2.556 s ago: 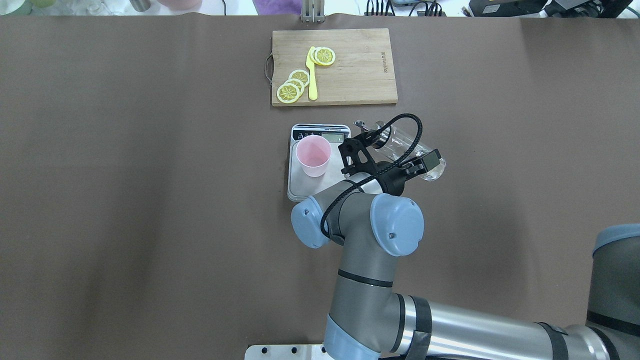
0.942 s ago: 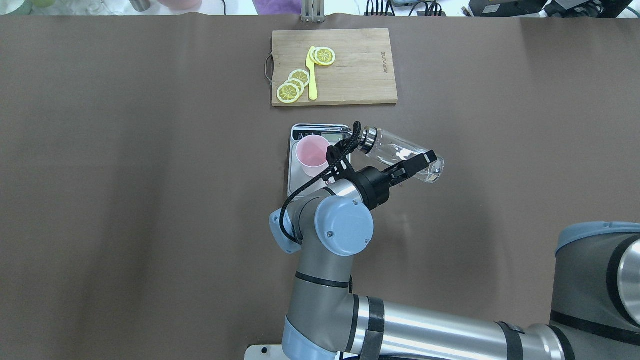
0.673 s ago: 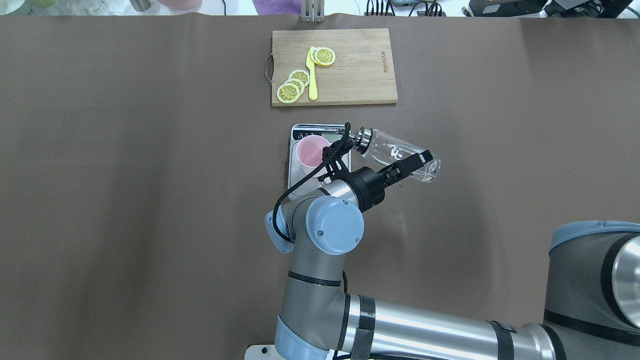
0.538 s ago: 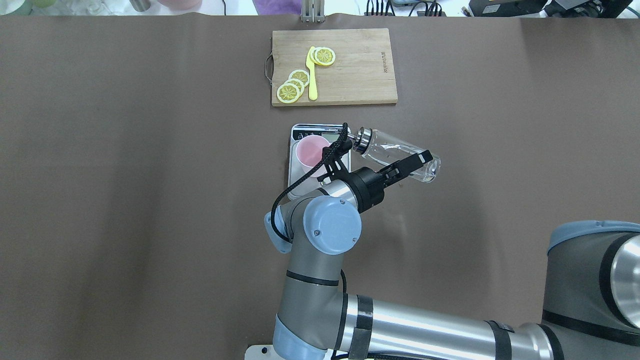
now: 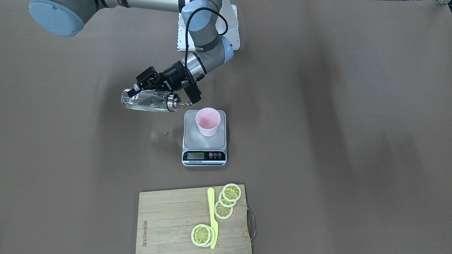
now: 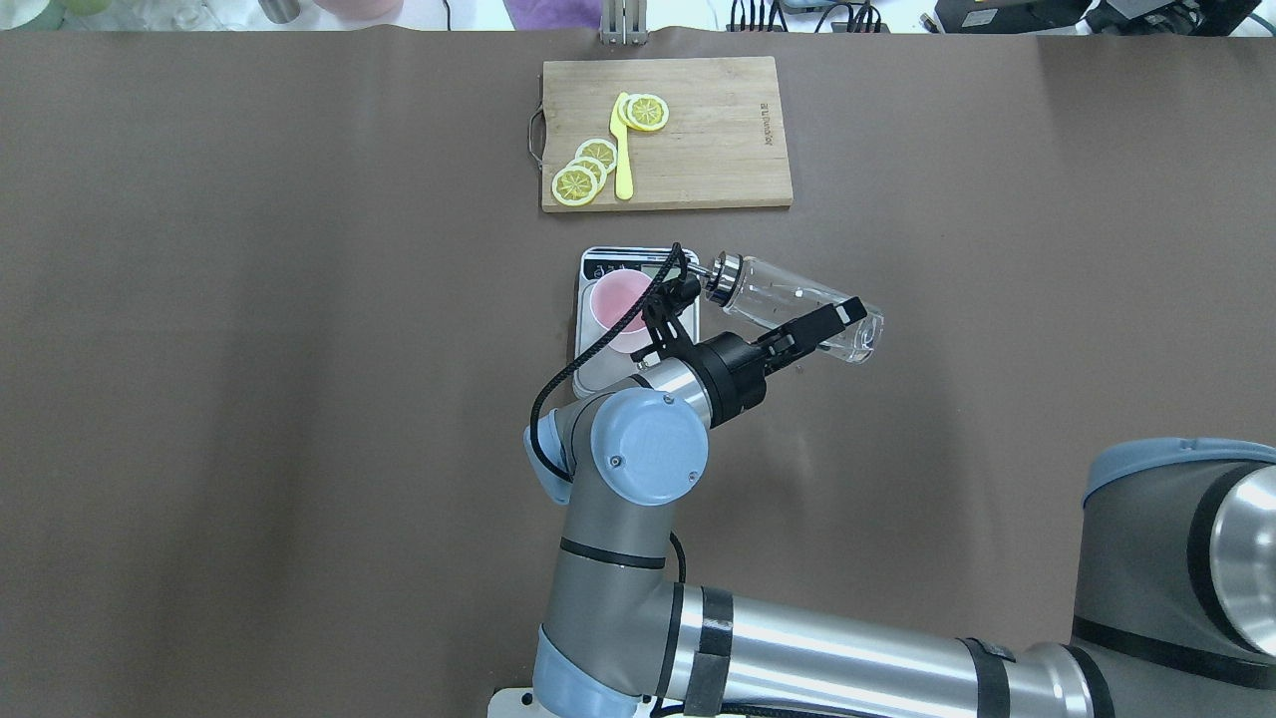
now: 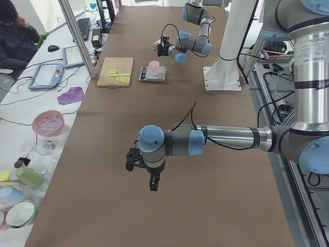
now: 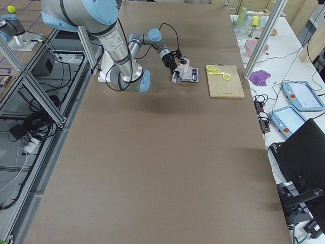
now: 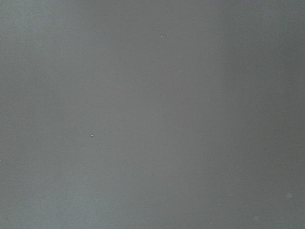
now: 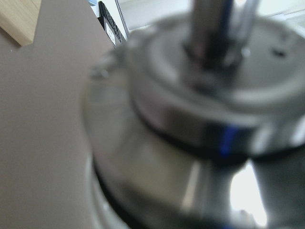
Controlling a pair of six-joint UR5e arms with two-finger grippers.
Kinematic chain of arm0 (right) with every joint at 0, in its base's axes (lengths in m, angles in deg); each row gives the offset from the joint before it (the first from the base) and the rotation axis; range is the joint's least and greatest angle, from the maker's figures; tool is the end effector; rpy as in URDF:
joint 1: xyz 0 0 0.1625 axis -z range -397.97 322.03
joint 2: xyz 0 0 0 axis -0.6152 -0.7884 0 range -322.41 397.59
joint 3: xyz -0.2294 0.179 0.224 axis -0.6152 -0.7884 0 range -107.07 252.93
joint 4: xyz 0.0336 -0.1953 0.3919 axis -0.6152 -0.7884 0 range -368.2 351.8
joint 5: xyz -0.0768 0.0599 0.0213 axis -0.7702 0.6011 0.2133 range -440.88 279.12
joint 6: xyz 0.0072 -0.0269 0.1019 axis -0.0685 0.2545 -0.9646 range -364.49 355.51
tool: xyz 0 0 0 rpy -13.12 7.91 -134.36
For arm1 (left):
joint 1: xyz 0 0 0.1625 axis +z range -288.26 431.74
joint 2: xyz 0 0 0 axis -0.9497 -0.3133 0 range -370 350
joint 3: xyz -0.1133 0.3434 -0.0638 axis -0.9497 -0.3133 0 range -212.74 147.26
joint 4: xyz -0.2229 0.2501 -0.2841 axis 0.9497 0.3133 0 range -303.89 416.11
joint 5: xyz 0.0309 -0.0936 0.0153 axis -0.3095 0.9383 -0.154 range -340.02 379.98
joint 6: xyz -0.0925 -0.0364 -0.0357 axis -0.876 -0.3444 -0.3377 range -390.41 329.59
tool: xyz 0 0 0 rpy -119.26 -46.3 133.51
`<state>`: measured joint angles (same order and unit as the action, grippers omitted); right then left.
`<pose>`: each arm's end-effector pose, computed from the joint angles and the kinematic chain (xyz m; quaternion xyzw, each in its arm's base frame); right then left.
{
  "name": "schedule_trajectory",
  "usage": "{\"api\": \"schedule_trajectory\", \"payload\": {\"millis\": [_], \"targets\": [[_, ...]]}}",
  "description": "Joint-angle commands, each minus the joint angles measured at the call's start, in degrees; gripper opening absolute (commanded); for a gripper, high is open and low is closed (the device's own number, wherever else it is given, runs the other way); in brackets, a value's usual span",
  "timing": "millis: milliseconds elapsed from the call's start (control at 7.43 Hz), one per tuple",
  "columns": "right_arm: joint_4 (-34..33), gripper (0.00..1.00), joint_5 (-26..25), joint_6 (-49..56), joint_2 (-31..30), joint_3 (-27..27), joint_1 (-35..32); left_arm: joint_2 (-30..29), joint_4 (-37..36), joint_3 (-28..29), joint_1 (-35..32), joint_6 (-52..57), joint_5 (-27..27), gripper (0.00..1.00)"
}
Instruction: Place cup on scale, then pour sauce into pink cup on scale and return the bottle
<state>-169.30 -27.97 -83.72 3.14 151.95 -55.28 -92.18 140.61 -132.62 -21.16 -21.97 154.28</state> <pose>-0.5642 -0.3823 0.1965 0.2475 0.2861 -0.0202 0.9255 -0.0830 -0.4597 0.5927 0.0095 0.3777 0.0333 0.9253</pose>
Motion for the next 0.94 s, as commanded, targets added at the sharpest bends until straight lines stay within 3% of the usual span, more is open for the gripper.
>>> {"api": "schedule_trajectory", "payload": {"millis": [0,807], "targets": [[-1.0,0.00,0.1,-2.1,2.0,-4.4,0.1,0.0,0.0,0.0,0.0,0.0,0.0,0.98],[-6.0,0.00,0.8,-2.2,4.1,-6.5,0.4,0.0,-0.1,0.0,0.0,-0.1,0.0,0.98]]}}
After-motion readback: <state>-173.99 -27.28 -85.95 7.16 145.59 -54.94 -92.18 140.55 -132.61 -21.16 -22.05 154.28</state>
